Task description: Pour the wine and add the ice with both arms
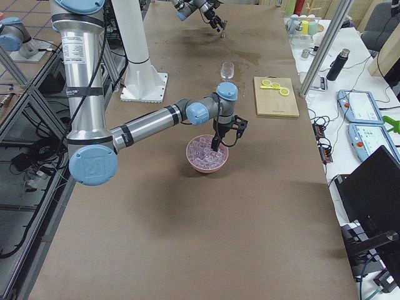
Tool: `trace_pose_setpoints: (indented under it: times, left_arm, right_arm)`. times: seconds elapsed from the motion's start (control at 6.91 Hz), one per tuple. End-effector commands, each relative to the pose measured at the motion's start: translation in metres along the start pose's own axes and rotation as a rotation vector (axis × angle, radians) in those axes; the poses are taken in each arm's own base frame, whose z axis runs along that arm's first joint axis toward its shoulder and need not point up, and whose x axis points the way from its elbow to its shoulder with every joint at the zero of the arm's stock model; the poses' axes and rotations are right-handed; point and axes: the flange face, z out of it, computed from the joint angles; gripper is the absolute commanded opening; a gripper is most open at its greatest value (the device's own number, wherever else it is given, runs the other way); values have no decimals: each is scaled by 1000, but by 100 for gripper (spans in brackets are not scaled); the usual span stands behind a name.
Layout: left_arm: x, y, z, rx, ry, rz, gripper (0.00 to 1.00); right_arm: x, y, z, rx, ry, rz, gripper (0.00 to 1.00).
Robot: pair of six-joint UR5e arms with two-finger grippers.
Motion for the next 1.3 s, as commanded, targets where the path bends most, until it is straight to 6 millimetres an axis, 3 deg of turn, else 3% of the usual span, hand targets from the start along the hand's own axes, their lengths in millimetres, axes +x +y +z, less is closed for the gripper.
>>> trace_pose_setpoints:
  times: [0.0, 0.43, 0.87, 1.16]
  left_arm:
    - [5, 2, 2, 8, 4, -2, 85]
    - [6, 2, 2, 11, 6, 4, 82]
    - [5, 2, 3, 12, 3, 5, 82]
    - [6, 0, 2, 14, 7, 23, 75]
  right_arm:
    - [3, 3, 6, -9, 10, -3, 98]
    - [24, 10, 19, -1, -8, -13, 98]
    - [19, 17, 30, 12, 19, -10, 97]
    - [14, 23, 38, 4, 24, -3, 97]
